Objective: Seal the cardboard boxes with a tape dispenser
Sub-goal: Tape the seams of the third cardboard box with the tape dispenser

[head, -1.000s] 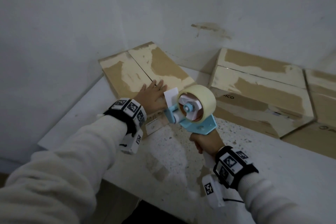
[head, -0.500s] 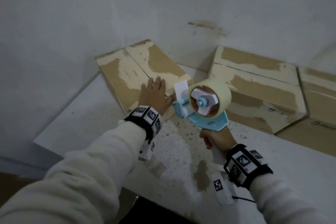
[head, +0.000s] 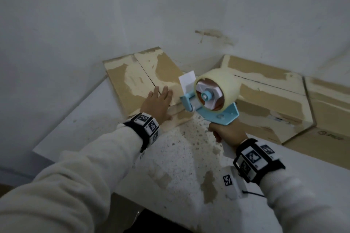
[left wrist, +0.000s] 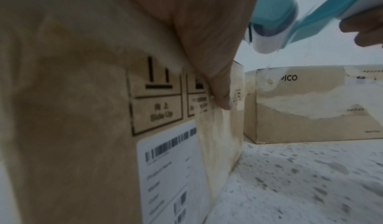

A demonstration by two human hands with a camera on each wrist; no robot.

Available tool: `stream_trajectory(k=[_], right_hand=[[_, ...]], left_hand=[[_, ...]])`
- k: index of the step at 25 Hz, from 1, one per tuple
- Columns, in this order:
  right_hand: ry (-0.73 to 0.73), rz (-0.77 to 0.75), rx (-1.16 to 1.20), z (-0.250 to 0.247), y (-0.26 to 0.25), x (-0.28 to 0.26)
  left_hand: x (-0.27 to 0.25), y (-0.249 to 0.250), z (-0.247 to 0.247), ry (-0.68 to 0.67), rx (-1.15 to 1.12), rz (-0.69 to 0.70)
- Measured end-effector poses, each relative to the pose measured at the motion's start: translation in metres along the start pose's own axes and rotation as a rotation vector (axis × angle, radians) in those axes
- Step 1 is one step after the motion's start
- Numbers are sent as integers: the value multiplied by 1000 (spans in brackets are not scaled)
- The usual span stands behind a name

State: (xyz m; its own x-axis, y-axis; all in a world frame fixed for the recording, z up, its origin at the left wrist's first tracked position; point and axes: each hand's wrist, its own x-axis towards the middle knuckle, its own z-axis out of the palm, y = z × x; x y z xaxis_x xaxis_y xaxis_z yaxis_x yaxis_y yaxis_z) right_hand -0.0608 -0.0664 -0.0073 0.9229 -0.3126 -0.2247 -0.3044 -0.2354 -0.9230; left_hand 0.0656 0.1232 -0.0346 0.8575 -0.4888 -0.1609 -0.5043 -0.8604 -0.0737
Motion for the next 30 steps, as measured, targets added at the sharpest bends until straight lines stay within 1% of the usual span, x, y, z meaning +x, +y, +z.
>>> stream_trajectory(k=[2, 4, 5, 6, 8, 9, 10, 11, 12, 13, 14, 15, 16, 17, 18, 19, 20, 21, 24, 27, 30], right_hand=[[-32, -55, -40, 2, -17, 7], [-74, -92, -88, 7, -34, 11], [-93, -101, -104, 10, -42, 13], [-108, -108, -106, 13, -48, 14], [-150, -129, -107, 23, -62, 15], [-174, -137, -114, 30, -69, 16], [-193, -139, -124, 38, -76, 17], [-204, -139, -130, 45, -81, 17], [-213, -144, -130, 53, -87, 19], [-214, -154, -110, 60, -92, 20], [-212, -169, -82, 68, -98, 21], [-210, -188, -60, 75, -103, 21], [-206, -211, -48, 81, -108, 20], [-210, -233, -41, 87, -113, 20], [-214, -249, -32, 92, -116, 20], [-226, -261, -28, 97, -119, 19], [-238, -269, -30, 101, -121, 19], [-250, -280, -39, 104, -122, 18], [-285, -304, -65, 110, -120, 16], [-325, -295, -78, 113, -113, 18], [-358, -292, -109, 115, -104, 20]], left_hand=[[-9, -20, -2, -43, 55, 89], [-22, -51, -2, -59, 133, 213], [-30, -68, -4, -29, 184, 279], [-39, -81, -4, 29, 242, 329], [-47, -104, -4, 54, 292, 325], [-49, -112, -7, 17, 283, 313], [-48, -119, -8, 14, 231, 286], [-49, -120, -10, -25, 104, 202], [-51, -119, -18, -41, -101, 92], [-50, -117, -25, 18, -404, -22], [-50, -116, -32, 131, -769, -186], [-51, -115, -39, 179, -1171, -366], [-52, -115, -48, 112, -1483, -503], [-53, -117, -54, -35, -1689, -561], [-54, -119, -57, -184, -1810, -558], [-56, -121, -60, -280, -1904, -526], [-56, -125, -59, -292, -1966, -503], [-56, -128, -58, -248, -2013, -489], [-50, -131, -51, -70, -2002, -495], [-49, -130, -52, 34, -1926, -544], [-44, -140, -53, 107, -1820, -541]])
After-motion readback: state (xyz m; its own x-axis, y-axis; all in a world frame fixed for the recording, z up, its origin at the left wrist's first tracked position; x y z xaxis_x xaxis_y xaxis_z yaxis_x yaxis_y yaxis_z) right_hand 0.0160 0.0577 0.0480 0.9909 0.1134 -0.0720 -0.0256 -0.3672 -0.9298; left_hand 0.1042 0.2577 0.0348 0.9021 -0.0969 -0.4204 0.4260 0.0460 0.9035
